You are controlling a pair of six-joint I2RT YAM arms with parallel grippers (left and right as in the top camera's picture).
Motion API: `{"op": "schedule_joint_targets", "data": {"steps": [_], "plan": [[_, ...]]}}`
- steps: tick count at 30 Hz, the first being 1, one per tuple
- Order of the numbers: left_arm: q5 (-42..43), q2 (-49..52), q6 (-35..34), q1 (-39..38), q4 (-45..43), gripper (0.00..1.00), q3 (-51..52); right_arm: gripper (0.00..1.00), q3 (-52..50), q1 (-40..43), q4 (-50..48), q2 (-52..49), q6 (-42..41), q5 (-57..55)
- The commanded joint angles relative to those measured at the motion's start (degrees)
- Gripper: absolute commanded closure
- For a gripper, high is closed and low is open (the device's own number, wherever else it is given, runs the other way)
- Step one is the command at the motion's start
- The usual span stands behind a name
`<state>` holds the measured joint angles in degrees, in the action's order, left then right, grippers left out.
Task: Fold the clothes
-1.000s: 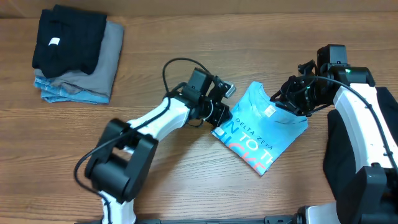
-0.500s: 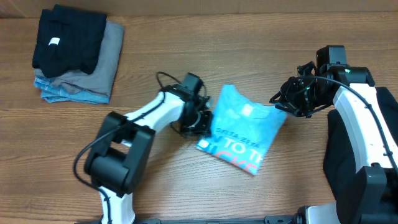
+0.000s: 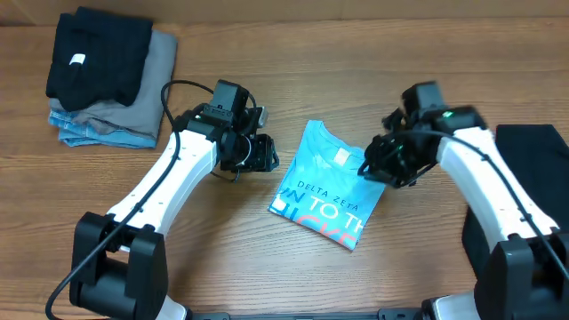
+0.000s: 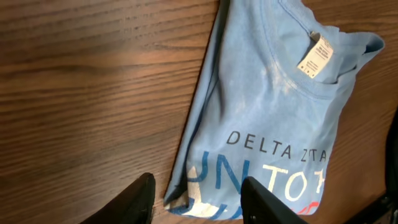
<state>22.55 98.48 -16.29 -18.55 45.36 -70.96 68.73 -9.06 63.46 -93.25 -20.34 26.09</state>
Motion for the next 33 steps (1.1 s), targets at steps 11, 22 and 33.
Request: {"op": "schedule_joint_targets", "data": {"steps": [11, 22, 33], "plan": [[0.0, 1.3, 7.4, -0.2, -2.8, 0.31, 0.2, 0.92, -22.8, -0.4, -15.5, -0.2, -13.5, -13.1], [-0.1, 1.3, 7.5, -0.2, -2.6, 0.29, 0.5, 0.57, -21.7, 4.0, -14.1, -0.2, -5.0, -3.2], [-0.1, 1.3, 7.5, -0.2, -3.2, 0.28, 0.5, 0.56, -22.0, -0.8, -14.4, -0.2, -4.8, 2.4]]}}
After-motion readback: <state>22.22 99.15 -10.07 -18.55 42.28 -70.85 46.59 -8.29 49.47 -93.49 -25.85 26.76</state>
